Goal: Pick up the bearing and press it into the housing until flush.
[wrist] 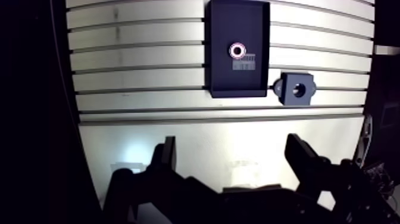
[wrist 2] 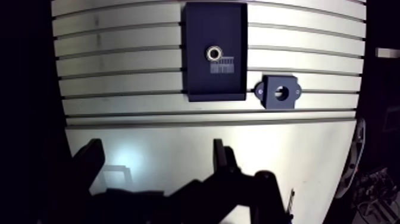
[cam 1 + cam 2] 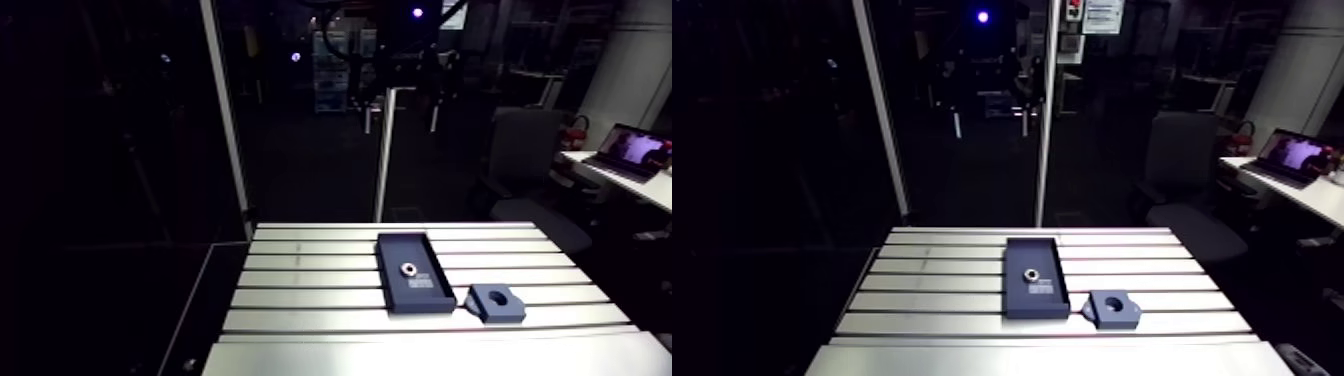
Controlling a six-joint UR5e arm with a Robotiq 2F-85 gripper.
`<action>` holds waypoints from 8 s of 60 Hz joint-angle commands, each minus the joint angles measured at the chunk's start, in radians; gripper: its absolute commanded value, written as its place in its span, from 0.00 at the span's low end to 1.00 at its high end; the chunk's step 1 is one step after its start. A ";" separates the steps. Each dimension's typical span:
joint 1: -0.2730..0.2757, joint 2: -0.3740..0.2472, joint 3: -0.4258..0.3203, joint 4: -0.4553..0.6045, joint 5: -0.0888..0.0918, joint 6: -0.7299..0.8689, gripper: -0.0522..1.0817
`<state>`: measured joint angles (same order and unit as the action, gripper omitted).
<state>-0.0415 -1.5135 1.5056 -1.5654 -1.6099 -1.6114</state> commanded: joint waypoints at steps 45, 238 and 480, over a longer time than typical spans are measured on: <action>-0.053 0.097 -0.114 -0.015 0.014 -0.146 0.05; -0.154 0.310 0.385 -0.626 0.018 -0.154 0.39; -0.144 0.381 0.387 -0.690 0.015 -0.166 0.51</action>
<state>-0.1857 -1.1327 1.8908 -2.2558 -1.5946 -1.7769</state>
